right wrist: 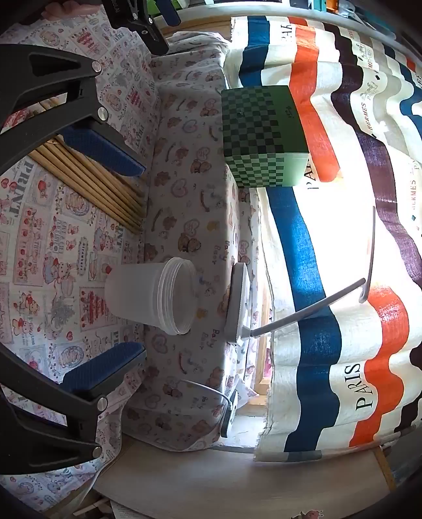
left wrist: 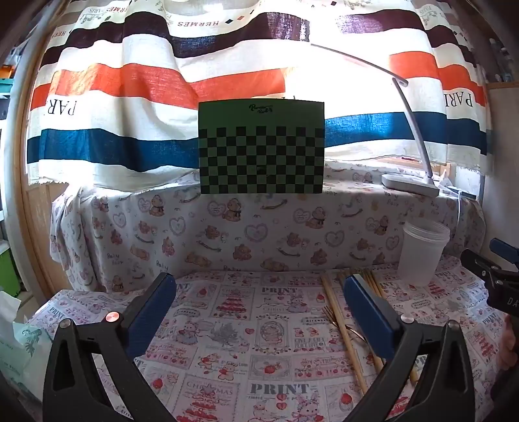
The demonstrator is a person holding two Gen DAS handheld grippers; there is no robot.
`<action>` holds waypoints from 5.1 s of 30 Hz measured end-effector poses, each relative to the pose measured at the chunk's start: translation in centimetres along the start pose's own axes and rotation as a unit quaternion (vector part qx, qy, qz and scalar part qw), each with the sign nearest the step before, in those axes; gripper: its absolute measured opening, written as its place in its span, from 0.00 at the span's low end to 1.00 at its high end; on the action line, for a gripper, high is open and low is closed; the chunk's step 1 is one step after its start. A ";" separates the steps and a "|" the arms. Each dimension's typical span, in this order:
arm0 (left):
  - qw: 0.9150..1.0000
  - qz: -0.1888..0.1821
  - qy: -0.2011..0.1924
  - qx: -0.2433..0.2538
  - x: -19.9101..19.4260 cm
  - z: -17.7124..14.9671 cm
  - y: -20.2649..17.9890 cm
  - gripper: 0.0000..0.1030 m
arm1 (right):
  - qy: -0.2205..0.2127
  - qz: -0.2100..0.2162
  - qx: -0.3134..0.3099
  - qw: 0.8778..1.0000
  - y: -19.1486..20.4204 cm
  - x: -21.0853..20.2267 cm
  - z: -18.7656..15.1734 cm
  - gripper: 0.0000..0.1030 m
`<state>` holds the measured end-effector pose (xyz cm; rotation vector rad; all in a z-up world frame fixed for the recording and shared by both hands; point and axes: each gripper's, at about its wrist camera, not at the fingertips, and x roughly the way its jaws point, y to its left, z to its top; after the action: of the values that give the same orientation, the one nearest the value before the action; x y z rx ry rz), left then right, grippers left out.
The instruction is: Organize utensils
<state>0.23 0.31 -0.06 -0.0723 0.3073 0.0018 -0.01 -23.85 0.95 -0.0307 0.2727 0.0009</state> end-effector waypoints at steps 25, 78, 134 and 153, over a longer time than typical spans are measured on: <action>0.999 0.045 -0.009 0.030 -0.2 -0.1 -0.1 1.00 | -0.002 0.002 0.002 1.000 0.1 0.1 0.1 1.00; 0.999 0.037 -0.005 0.025 -0.1 -0.1 0.1 1.00 | 0.005 0.001 0.003 1.000 0.0 0.0 -0.1 1.00; 0.999 0.033 -0.005 0.023 -0.2 0.0 0.5 0.99 | 0.002 -0.018 0.025 1.000 -0.6 -0.6 -0.1 0.99; 0.996 0.089 -0.016 -0.018 -0.5 1.4 3.7 0.99 | 0.281 0.062 0.062 0.956 4.6 7.3 -1.7 0.36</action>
<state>0.16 4.13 1.13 -0.0807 0.2817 0.1846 6.57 -19.29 -2.75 0.1142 0.8449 0.1003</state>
